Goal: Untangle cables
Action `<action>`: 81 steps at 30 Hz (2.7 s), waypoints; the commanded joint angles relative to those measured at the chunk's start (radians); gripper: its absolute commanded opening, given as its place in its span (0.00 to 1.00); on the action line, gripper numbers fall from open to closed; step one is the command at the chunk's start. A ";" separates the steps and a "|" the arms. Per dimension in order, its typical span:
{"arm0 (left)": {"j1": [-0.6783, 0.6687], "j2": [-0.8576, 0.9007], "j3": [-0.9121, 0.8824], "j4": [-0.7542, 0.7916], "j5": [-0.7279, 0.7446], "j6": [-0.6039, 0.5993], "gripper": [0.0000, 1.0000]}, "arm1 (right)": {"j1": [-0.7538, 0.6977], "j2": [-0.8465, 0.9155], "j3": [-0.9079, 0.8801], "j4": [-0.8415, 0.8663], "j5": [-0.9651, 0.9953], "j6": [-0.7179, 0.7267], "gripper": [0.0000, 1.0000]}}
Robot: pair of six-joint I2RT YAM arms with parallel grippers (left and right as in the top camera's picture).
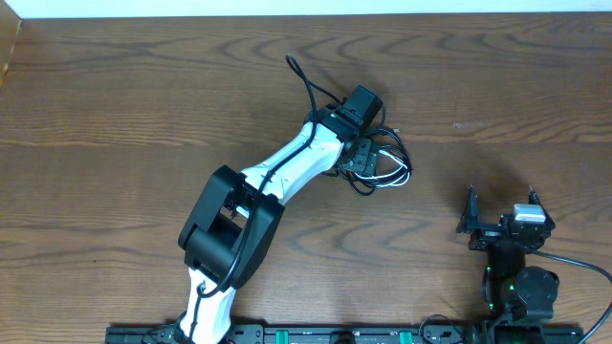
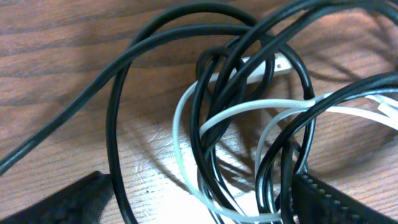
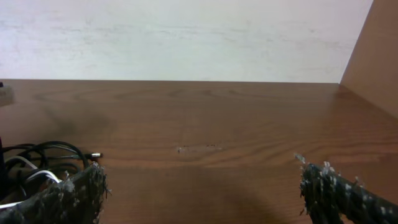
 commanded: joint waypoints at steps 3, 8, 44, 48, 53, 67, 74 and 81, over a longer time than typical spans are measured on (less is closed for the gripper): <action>0.002 0.014 -0.002 0.020 -0.014 -0.002 0.67 | 0.006 -0.003 -0.001 -0.003 0.005 -0.005 0.99; 0.002 0.014 -0.008 0.026 -0.013 -0.002 0.43 | 0.006 -0.003 -0.001 -0.003 0.005 -0.005 0.99; 0.002 -0.416 -0.001 0.036 -0.013 0.314 0.07 | 0.006 -0.003 -0.001 -0.003 0.005 -0.005 0.99; 0.002 -0.459 -0.001 0.030 -0.012 0.314 0.07 | 0.006 -0.003 -0.001 -0.003 0.005 -0.005 0.99; 0.002 -0.496 -0.001 0.005 -0.002 0.293 0.08 | 0.006 -0.003 -0.001 -0.003 0.005 -0.005 0.99; 0.002 -0.506 -0.001 -0.023 0.216 0.092 0.07 | 0.006 -0.003 -0.001 -0.003 0.005 -0.004 0.99; 0.002 -0.507 -0.001 -0.023 0.351 0.003 0.07 | 0.006 -0.003 -0.001 0.021 -0.040 0.091 0.99; 0.002 -0.526 -0.001 0.001 0.358 -0.033 0.07 | 0.006 -0.002 0.035 0.026 -0.222 0.510 0.99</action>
